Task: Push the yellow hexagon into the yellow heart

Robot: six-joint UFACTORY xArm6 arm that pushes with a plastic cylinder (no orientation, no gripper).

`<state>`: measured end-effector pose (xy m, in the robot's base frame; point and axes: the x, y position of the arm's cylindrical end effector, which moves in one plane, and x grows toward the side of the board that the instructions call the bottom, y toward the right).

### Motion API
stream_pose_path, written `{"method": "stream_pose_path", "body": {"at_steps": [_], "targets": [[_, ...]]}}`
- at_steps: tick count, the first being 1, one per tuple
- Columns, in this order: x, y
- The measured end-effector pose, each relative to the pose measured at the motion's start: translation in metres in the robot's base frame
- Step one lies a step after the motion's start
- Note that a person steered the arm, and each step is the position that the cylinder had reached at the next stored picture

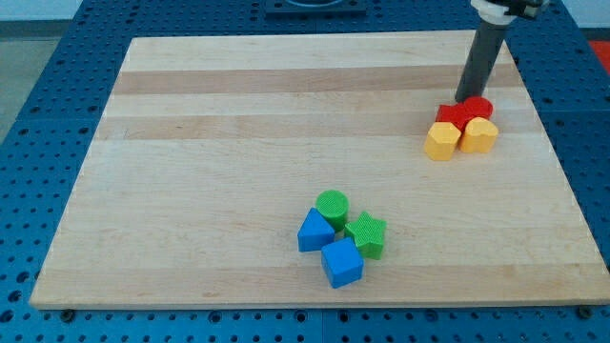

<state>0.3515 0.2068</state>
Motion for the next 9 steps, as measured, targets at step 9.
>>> {"method": "stream_pose_path", "body": {"at_steps": [9], "targets": [[0.088,-0.09]]}}
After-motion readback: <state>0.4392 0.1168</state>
